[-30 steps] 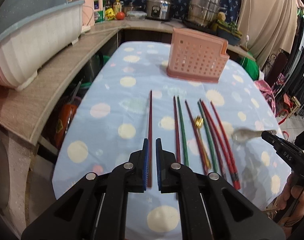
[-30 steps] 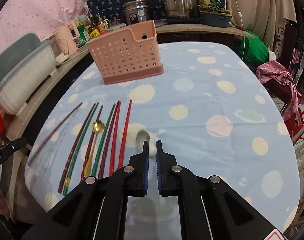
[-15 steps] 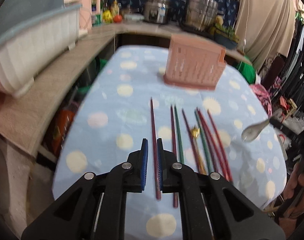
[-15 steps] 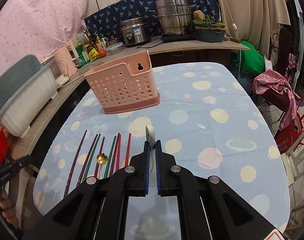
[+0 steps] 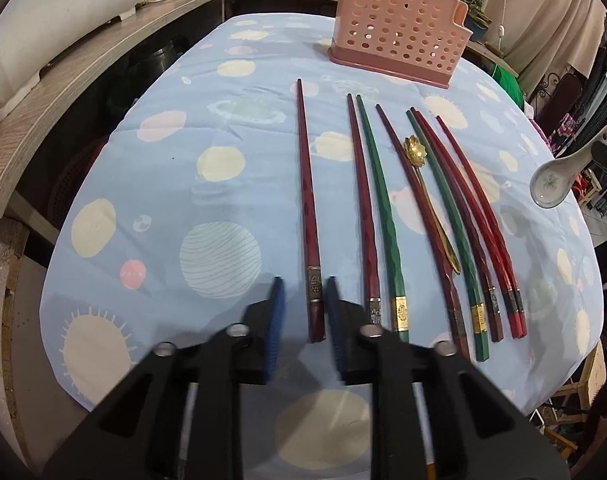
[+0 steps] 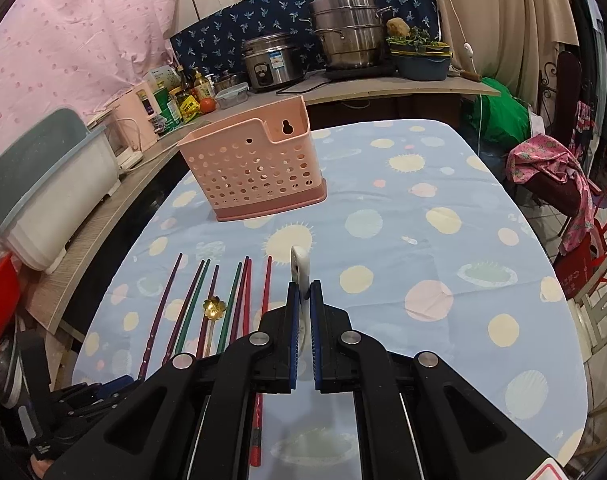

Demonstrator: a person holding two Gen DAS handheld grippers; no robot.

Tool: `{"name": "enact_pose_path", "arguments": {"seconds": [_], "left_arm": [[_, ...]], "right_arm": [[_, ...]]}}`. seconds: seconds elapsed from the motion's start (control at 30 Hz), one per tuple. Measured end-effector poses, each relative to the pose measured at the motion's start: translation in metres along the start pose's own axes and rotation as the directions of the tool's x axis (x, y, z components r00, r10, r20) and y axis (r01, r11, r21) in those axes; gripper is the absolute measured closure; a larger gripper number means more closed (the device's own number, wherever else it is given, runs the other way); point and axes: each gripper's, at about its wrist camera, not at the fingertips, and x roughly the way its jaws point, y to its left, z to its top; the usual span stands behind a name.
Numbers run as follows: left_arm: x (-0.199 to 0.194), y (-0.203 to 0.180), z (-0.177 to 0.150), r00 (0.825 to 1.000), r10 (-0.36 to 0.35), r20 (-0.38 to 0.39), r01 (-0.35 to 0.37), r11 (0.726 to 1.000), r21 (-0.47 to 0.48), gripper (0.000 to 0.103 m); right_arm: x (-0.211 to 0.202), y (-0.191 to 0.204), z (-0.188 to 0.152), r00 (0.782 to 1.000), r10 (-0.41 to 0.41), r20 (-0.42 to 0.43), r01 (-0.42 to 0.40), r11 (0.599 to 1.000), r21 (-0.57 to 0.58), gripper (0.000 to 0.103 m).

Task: Organize utensils
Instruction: 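Lower the chopstick into the pink holder with the left gripper while the right gripper lowers the spoon in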

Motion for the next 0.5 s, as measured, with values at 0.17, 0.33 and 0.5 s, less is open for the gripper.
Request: {"name": "enact_pose_path", "arguments": {"seconds": [0.17, 0.33, 0.5], "left_arm": [[-0.015, 0.005, 0.009, 0.999, -0.018, 0.026, 0.018, 1.000, -0.008, 0.096], [-0.068, 0.017, 0.052, 0.986, -0.028, 0.162, 0.033, 0.999, -0.030, 0.096], [-0.123, 0.017, 0.118, 0.940, -0.019, 0.339, 0.018, 1.000, 0.006, 0.096]], "right_arm": [[-0.002, 0.002, 0.003, 1.000, 0.000, 0.007, 0.000, 1.000, -0.005, 0.098], [-0.006, 0.004, 0.029, 0.999, 0.012, 0.049, -0.011, 0.999, -0.030, 0.098], [-0.003, 0.006, 0.075, 0.994, 0.027, 0.110, -0.020, 0.998, -0.058, 0.098]]}}
